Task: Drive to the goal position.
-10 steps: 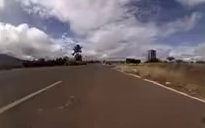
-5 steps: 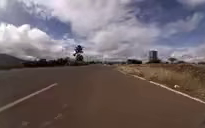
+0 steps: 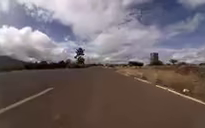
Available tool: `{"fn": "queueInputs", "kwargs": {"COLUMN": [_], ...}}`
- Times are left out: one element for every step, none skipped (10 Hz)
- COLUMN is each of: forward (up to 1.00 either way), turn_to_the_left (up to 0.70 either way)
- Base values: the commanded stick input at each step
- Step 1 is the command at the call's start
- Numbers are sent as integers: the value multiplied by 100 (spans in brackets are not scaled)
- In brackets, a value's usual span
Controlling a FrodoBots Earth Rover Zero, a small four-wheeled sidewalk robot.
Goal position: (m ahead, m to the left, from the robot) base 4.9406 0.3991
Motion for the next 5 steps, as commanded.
{"fn": "queueInputs", "kwargs": {"forward": [70,70,70,70,70], "turn_to_the_left": [0,0,0,0,0]}}
